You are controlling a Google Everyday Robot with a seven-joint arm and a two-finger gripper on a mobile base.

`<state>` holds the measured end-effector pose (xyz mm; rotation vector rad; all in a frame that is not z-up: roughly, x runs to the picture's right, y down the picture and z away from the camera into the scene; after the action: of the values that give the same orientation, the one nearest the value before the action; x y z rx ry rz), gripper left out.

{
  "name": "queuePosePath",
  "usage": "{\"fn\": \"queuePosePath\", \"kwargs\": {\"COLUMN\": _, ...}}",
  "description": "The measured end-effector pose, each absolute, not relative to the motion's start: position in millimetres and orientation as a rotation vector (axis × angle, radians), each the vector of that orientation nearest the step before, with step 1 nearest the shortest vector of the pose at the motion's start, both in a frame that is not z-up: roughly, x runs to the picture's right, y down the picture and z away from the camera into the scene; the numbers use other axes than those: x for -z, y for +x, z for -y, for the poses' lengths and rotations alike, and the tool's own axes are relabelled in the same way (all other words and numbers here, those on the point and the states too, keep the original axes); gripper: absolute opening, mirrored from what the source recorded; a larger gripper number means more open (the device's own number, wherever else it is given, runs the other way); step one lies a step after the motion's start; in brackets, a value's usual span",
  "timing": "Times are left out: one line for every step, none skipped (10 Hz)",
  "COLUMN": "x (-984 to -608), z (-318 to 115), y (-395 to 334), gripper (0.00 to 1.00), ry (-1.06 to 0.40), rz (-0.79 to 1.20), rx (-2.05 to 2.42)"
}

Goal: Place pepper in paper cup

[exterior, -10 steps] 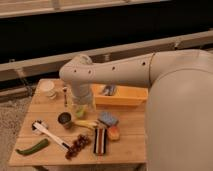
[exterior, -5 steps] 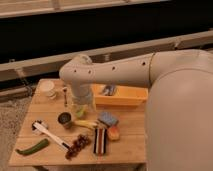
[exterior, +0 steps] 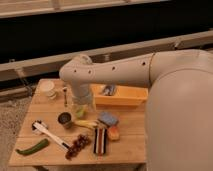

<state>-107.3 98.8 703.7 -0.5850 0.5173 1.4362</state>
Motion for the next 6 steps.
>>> {"fn": "queuePosePath", "kwargs": {"x": -704, "z": -99, "y": -107, "gripper": 0.65, "ry": -0.585, "rz": -0.517, "rx": -1.436}}
{"fn": "queuePosePath", "kwargs": {"x": -704, "z": -98, "y": -108, "gripper": 0.65, "ry": -0.586, "rz": -0.516, "rx": -1.436}}
{"fn": "queuePosePath", "kwargs": {"x": -704, "z": -97, "y": -108, "gripper": 0.65, "ry": -0.581, "rz": -0.517, "rx": -1.427}}
{"fn": "queuePosePath", "kwargs": {"x": -702, "z": -95, "y": -112, "gripper": 0.65, "ry": -0.575, "rz": -0.500, "rx": -1.396}}
{"fn": "queuePosePath", "kwargs": {"x": -699, "z": -94, "y": -125, "gripper": 0.65, "ry": -0.578, "rz": -0.464, "rx": -1.326}}
{"fn": "queuePosePath", "kwargs": {"x": -695, "z": -93, "y": -145, "gripper": 0.65, "ry": -0.579, "rz": -0.418, "rx": -1.243}}
